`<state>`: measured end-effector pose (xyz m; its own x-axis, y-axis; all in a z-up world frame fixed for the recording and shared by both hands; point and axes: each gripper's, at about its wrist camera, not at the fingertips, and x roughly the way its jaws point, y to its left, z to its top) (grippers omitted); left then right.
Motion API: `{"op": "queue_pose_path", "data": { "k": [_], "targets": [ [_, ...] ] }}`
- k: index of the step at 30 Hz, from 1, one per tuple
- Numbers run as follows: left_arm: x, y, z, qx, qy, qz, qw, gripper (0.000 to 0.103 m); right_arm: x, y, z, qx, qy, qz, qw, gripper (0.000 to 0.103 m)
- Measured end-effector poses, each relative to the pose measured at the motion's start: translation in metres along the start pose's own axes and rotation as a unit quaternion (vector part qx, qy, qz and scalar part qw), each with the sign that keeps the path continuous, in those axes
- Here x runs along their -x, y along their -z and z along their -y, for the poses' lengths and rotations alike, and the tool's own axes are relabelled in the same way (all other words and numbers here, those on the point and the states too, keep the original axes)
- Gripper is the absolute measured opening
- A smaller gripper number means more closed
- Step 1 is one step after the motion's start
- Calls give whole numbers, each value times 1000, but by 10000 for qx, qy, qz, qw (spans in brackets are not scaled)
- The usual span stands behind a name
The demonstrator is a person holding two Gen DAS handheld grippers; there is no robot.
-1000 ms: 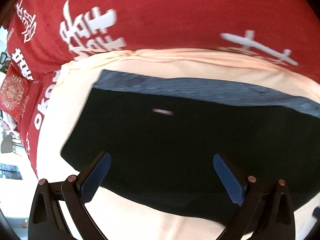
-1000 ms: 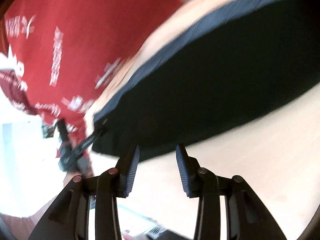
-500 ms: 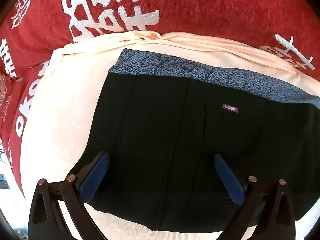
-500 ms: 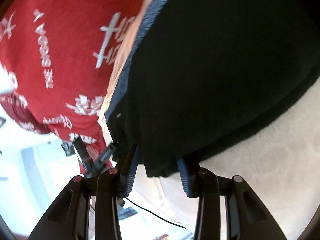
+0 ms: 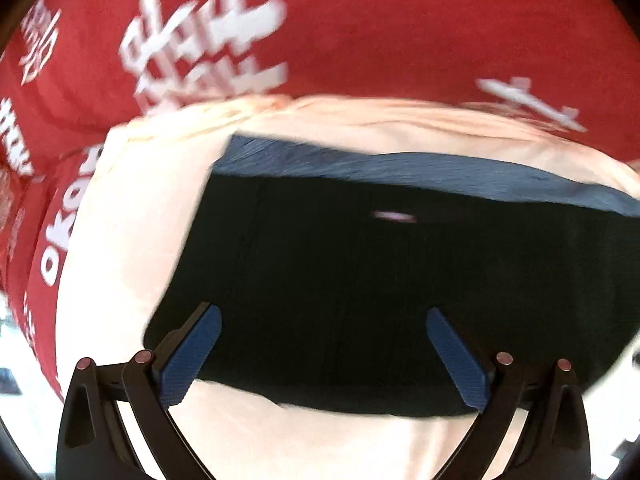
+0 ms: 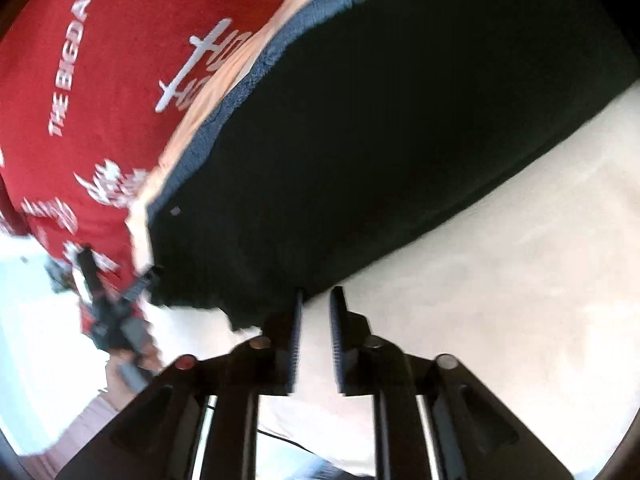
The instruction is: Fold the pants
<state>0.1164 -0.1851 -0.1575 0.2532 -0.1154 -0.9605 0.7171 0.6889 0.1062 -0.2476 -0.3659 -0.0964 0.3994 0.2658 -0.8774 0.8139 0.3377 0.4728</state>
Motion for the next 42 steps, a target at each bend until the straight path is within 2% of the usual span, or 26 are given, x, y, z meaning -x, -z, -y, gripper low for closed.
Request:
{"op": "queue_pose_path", "data": {
  "k": [3, 5, 8, 10, 11, 12, 13, 16, 22, 28, 31, 40, 42],
  "targets": [
    [12, 3, 46, -238, 421, -62, 9988, 103, 36, -9, -3, 534, 544, 345, 9965, 31],
    [12, 6, 84, -384, 676, -98, 9969, 103, 52, -22, -5, 750, 793, 591, 9923, 31],
    [0, 13, 133, -524, 738, -188, 9957, 103, 57, -42, -3, 913, 1094, 760, 9869, 31],
    [-18, 22, 152, -652, 524, -396, 9957, 103, 54, -51, 5, 877, 1249, 780, 9852, 31],
    [-22, 26, 154, -552, 492, -369, 9966, 103, 50, -54, 12, 860, 1340, 747, 9844, 31],
    [-20, 28, 151, -390, 546, -275, 9974, 103, 45, -55, 20, 870, 1475, 670, 9829, 26],
    [-21, 28, 149, -316, 591, -372, 9971, 103, 42, -55, 27, 881, 1523, 607, 9825, 25],
    [-19, 25, 146, -197, 526, -557, 9969, 103, 47, -51, 37, 1040, 1333, 725, 9829, 25],
    [-12, 21, 161, -383, 106, -567, 9976, 103, 56, -52, 40, 934, 1327, 666, 9845, 25],
    [-11, 18, 165, -323, -5, -592, 9977, 103, 65, -45, 50, 605, 1233, 588, 9888, 28],
    [-13, 23, 167, -358, -86, -572, 9977, 103, 72, -41, 55, 503, 1460, 589, 9863, 34],
    [1, 27, 180, -443, -399, -623, 9963, 103, 116, -41, 92, 196, 1444, 898, 9852, 34],
    [7, 25, 185, -460, -359, -613, 9964, 103, 123, -44, 98, 150, 1454, 943, 9847, 34]
  ]
}}
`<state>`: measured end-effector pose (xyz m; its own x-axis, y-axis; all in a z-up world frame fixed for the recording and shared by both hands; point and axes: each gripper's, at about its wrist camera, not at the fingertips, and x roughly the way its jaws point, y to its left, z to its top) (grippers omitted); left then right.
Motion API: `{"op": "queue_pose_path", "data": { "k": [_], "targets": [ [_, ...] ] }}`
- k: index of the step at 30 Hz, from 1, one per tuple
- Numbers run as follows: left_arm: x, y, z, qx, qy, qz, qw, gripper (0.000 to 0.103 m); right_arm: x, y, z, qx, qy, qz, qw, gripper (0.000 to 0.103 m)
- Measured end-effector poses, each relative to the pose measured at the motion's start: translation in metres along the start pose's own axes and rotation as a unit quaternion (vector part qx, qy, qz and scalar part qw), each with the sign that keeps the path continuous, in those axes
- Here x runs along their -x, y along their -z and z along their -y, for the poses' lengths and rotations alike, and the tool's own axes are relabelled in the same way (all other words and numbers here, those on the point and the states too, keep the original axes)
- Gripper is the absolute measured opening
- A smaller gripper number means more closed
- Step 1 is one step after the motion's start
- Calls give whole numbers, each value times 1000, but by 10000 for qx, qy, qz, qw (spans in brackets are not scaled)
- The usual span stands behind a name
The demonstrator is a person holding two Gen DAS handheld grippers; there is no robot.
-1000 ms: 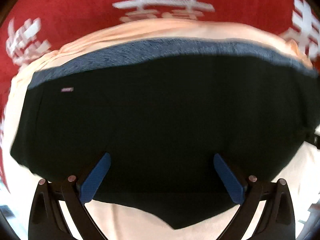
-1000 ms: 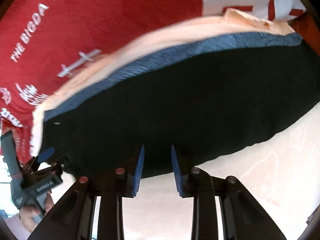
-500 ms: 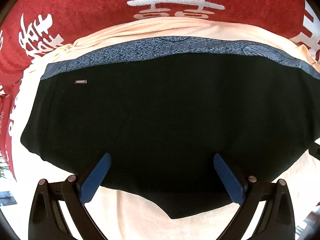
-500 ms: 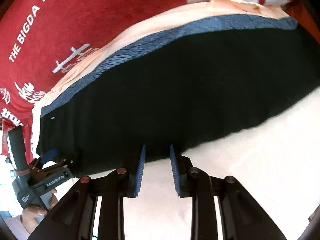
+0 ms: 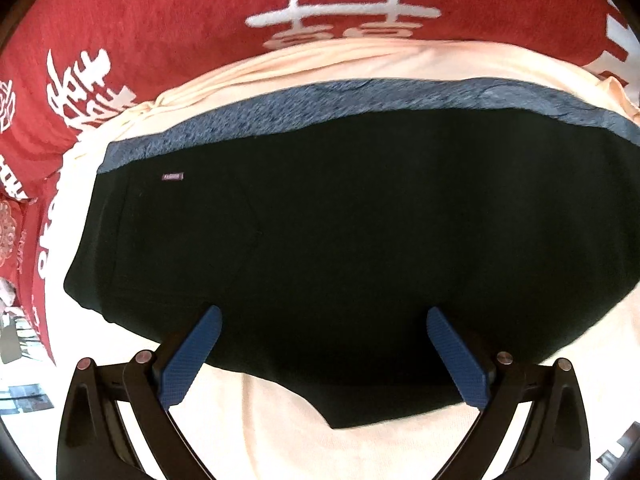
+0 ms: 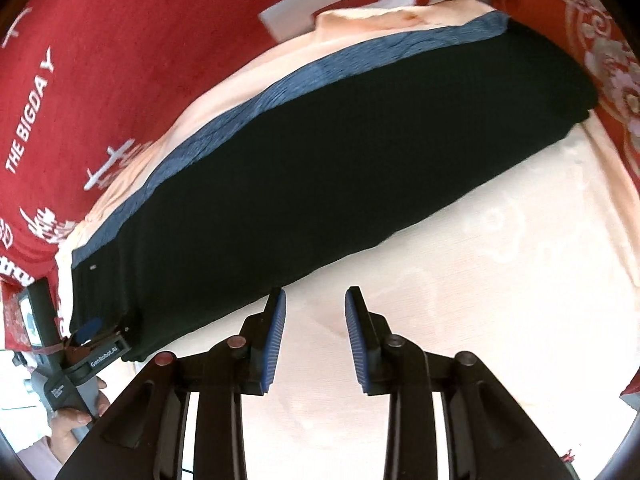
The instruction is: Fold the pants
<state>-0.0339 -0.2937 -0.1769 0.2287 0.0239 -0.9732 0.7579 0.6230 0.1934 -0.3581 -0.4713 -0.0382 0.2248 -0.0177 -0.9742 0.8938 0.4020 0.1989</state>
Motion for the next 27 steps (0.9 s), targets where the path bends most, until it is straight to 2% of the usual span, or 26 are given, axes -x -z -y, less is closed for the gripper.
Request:
{"op": "queue_pose_path", "data": {
  "k": [3, 8, 11, 15, 19, 22, 23, 24, 27],
  "targets": [
    [13, -6, 11, -29, 143, 153, 9998, 103, 9, -4, 16, -95, 41, 52, 9999, 34],
    [27, -23, 58, -159, 431, 315, 9984, 103, 30, -18, 55, -369, 254, 382, 9983, 35],
    [28, -33, 89, -199, 591, 329, 9975, 103, 39, -29, 90, -774, 524, 608, 9938, 39],
    [31, -41, 125, -266, 719, 347, 9965, 103, 46, -50, 134, -1227, 807, 855, 9855, 39],
    [23, -47, 142, -368, 636, 334, 9967, 103, 43, -72, 155, -1405, 1050, 1052, 9789, 39],
    [13, -47, 144, -294, 537, 184, 9980, 103, 41, -89, 172, -1596, 1058, 1152, 9747, 39],
    [12, -47, 144, -239, 552, 167, 9980, 103, 40, -93, 177, -1622, 979, 1160, 9750, 35],
    [12, -46, 143, -194, 560, 156, 9981, 103, 40, -96, 179, -1607, 938, 1170, 9755, 21],
    [12, -45, 145, -218, 485, 159, 9985, 103, 49, -99, 173, -1236, 1152, 1318, 9768, 18]
  ]
}}
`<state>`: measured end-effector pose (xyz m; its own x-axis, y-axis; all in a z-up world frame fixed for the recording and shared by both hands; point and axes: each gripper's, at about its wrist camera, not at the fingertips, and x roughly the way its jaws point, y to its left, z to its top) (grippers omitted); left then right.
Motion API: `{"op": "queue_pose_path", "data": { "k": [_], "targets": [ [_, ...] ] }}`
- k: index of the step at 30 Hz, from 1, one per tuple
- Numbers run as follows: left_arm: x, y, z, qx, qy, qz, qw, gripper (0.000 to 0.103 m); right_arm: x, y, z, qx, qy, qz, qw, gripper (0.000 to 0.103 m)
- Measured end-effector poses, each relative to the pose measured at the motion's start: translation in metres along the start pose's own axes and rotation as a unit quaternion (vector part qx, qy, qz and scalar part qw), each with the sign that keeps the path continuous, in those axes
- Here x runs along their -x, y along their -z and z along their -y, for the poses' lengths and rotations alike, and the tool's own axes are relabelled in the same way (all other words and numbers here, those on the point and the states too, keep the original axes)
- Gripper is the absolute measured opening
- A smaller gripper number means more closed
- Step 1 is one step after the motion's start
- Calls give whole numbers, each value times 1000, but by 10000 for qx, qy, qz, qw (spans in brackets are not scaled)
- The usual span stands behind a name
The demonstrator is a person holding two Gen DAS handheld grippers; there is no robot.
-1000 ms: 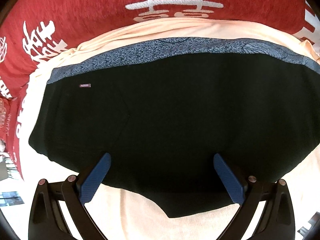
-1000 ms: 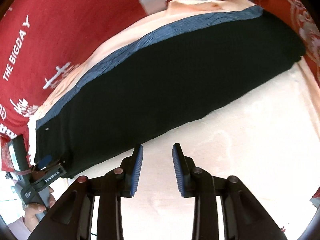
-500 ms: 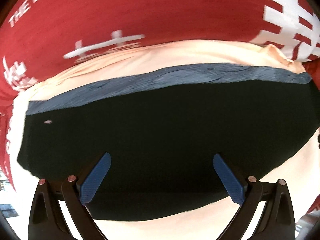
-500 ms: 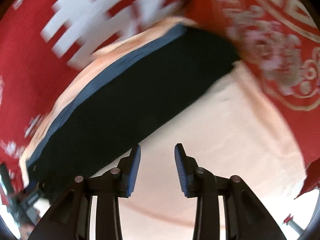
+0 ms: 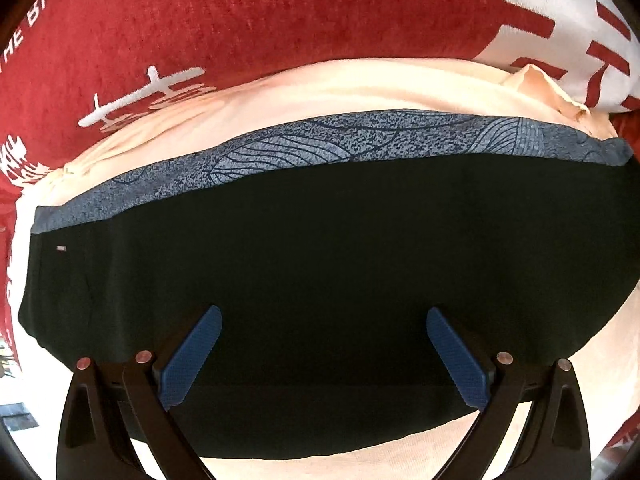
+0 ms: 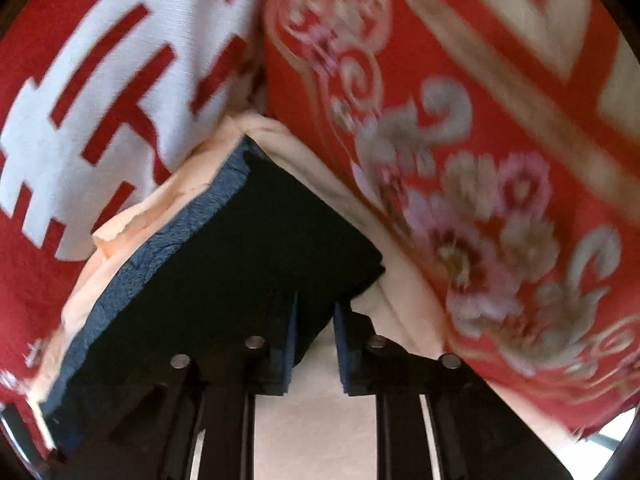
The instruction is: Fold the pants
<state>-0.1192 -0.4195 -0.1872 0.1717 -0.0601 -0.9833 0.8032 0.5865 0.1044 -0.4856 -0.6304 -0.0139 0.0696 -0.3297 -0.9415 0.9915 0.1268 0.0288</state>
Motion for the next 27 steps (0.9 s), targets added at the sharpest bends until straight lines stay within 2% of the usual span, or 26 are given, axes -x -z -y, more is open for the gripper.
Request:
{"op": "queue_pose_path", "data": {
  "k": [2, 3, 4, 5, 8, 9, 12, 16, 17, 21, 23, 24, 25, 27],
  "targets": [
    [-2, -1, 0, -48, -59, -9, 10000, 103, 0, 0, 2, 183, 236, 39, 9995, 18],
    [-2, -3, 0, -51, -67, -22, 10000, 103, -4, 0, 6, 136, 290, -66, 9995, 22],
    [-2, -4, 0, -52, -70, -46, 10000, 103, -8, 0, 14, -7, 415, -208, 9989, 36],
    [0, -6, 0, -39, -67, -70, 9999, 103, -5, -1, 17, -111, 450, -201, 9987, 39],
    [13, -17, 2, 27, 0, 166, 9999, 103, 20, 0, 10, 69, 301, -18, 9995, 39],
    [15, -22, 1, 39, 5, 236, 9997, 103, 28, 0, 3, 207, 211, 61, 9995, 39],
    [11, -44, 3, 143, -71, 257, 9995, 103, 49, 3, -35, 898, -434, 295, 9946, 39],
    [-4, -68, 5, 454, -236, 242, 9984, 103, 22, 0, -97, 1435, -1345, -204, 9803, 39],
    [-9, -70, 5, 510, -260, 182, 9982, 103, 14, 8, -110, 1484, -1464, -289, 9776, 39],
    [-18, -70, 0, 754, -142, 197, 9969, 103, -20, 5, -154, 1731, -1771, -503, 9675, 39],
    [-19, -68, 1, 682, -174, 250, 9972, 103, -41, 8, -168, 1924, -1698, -711, 9639, 38],
    [-19, -66, 2, 653, -183, 264, 9973, 103, -51, 8, -169, 1980, -1513, -741, 9656, 31],
    [-19, -66, 3, 620, -181, 266, 9976, 103, -53, 6, -167, 1964, -1484, -633, 9672, 28],
    [-20, -66, 3, 618, -158, 236, 9977, 103, -52, -4, -159, 1864, -1070, -302, 9762, 28]
  ]
}}
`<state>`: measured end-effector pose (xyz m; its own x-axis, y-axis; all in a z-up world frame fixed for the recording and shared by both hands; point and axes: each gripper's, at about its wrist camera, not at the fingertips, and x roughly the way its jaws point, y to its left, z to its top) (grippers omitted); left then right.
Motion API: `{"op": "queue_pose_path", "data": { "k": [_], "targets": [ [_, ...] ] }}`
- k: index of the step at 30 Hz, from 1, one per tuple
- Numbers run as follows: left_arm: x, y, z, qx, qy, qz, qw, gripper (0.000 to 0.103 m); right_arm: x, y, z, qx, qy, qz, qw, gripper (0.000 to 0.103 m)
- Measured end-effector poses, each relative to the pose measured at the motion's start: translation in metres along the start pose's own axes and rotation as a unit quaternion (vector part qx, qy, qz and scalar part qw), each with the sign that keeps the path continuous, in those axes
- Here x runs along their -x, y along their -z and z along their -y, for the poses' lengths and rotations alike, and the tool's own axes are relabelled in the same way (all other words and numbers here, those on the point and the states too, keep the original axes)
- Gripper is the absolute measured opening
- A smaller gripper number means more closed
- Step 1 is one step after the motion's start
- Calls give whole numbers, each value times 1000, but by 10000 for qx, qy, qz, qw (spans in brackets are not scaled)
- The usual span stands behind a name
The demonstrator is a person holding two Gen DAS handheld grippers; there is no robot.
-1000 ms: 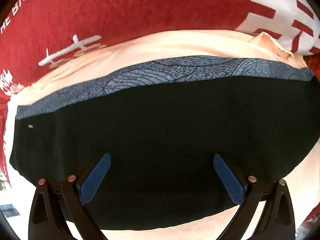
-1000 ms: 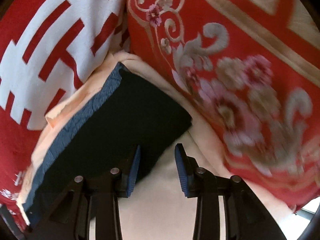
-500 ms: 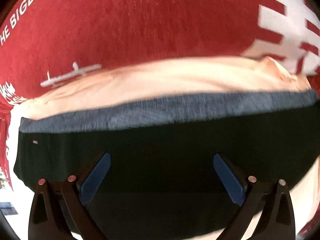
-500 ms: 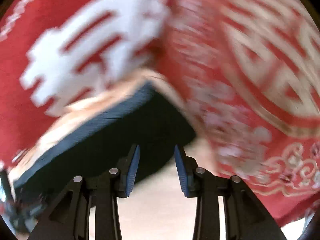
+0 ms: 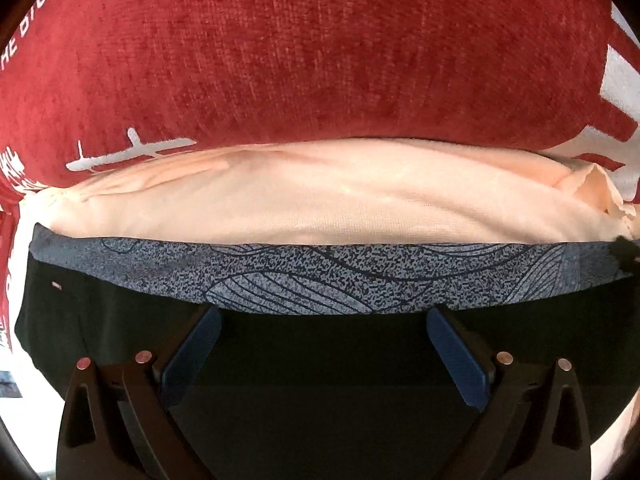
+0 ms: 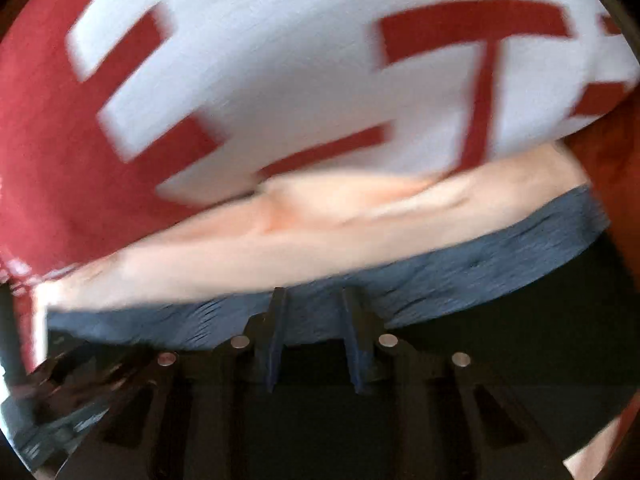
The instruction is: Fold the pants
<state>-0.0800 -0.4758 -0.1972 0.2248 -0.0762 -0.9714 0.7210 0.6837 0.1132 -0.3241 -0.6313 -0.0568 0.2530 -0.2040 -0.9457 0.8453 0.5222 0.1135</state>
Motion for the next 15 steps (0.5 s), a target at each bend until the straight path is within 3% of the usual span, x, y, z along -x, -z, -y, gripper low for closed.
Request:
{"op": "queue_pose_path", "data": {
  "k": [3, 7, 10, 12, 15],
  "targets": [
    [2, -1, -2, -6, -13, -13, 10000, 103, 17, -6, 23, -392, 576, 129, 9975, 31],
    [-2, -1, -2, -54, -46, 42, 10000, 103, 51, 4, 35, -144, 1005, 524, 9935, 32],
    [-2, 0, 1, -58, -26, 8, 10000, 103, 48, 18, 74, -664, 1367, 198, 9882, 32],
    [-1, 0, 2, -80, -17, 2, 10000, 103, 57, 29, 100, -1042, 1136, 316, 9875, 31],
    [0, 0, 4, -78, -36, -44, 10000, 103, 71, 35, 91, -802, 1398, 346, 9863, 35]
  ]
}}
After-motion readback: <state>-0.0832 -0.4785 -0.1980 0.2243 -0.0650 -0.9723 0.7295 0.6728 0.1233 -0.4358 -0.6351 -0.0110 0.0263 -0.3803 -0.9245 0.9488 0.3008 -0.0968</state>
